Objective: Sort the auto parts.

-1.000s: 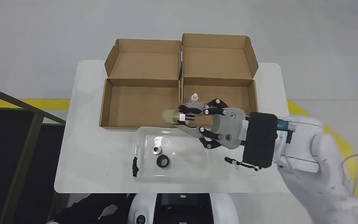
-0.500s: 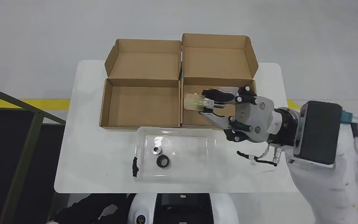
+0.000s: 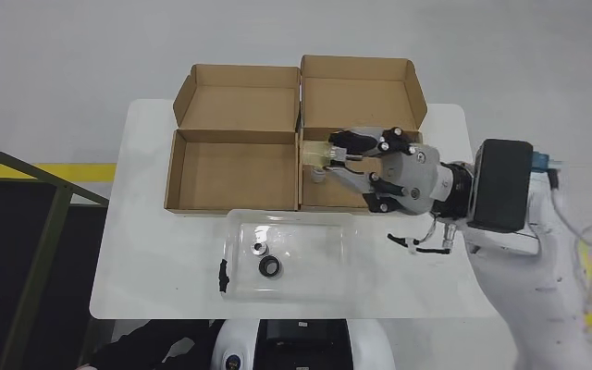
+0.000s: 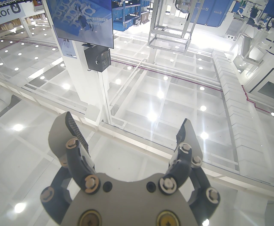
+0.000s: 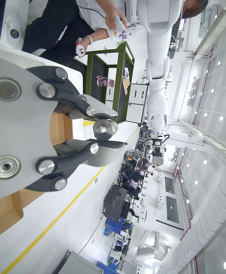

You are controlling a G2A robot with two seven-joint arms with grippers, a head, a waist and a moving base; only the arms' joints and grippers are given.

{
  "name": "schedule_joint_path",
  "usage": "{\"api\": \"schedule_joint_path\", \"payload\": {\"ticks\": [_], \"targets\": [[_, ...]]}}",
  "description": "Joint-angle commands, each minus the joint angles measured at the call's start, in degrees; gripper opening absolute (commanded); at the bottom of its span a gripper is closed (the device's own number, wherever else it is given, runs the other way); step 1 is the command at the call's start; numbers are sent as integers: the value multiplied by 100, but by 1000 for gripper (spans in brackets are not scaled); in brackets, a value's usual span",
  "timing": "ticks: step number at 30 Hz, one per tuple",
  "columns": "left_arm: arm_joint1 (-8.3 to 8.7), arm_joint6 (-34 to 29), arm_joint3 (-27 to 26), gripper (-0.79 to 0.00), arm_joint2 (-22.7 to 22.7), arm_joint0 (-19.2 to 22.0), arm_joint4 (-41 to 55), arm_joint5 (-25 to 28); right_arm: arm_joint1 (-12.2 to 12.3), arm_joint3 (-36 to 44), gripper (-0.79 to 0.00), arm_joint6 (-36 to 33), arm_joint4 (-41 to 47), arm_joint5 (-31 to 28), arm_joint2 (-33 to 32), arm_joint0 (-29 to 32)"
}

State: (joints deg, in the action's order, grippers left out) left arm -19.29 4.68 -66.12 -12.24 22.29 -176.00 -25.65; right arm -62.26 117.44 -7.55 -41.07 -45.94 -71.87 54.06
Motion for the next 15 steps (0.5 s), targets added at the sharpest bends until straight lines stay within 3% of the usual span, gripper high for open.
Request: {"api": "schedule_joint_path", "payload": {"ticks": [1, 15], "targets": [[0, 0, 0, 0, 0, 0, 0, 0, -5, -90, -785, -51, -33, -15, 66, -15], [0, 0, 0, 0, 0, 0, 0, 0, 7, -746, -785, -450, -542, -282, 347, 171]]}}
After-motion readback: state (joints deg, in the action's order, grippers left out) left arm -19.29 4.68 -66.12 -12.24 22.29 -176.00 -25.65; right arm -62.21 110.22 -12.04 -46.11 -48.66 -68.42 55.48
